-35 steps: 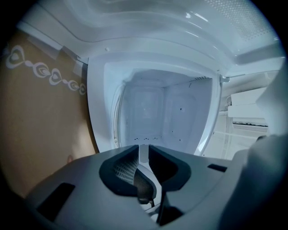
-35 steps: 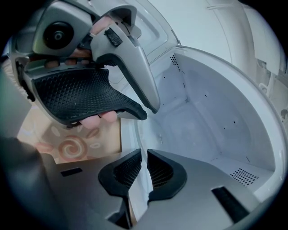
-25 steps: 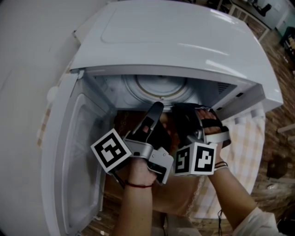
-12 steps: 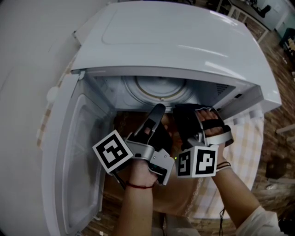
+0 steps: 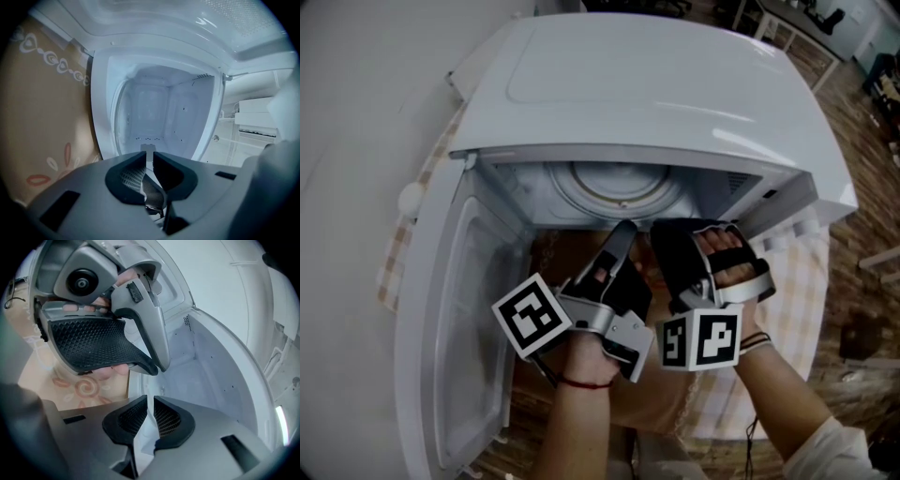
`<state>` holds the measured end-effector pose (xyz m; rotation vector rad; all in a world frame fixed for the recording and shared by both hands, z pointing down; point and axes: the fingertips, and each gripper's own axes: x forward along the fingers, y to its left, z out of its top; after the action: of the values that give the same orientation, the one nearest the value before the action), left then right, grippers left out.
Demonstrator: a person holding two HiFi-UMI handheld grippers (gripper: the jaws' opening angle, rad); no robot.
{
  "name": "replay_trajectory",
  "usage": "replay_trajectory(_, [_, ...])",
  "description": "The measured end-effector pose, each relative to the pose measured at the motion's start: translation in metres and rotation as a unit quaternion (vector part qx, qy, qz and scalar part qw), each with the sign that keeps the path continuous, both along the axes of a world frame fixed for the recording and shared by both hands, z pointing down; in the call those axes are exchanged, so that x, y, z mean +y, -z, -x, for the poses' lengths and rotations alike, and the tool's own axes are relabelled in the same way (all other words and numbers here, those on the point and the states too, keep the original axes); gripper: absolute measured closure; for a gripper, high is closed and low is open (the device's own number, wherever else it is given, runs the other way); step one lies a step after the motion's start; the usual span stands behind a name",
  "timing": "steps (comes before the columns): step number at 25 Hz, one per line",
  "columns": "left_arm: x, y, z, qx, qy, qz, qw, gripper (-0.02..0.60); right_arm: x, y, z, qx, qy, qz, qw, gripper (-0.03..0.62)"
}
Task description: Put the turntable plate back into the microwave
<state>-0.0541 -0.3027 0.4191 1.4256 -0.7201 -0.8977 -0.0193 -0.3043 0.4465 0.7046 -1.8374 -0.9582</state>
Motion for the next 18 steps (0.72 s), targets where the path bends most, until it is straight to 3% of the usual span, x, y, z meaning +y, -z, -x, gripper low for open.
replay_trajectory(18, [0.054,0.053,-0.017,0.006,-0.013,-0.015,0.9998,0.546,0.057,0.051,-0.016,0.011,-0.010,-0.016,1.000,0.536])
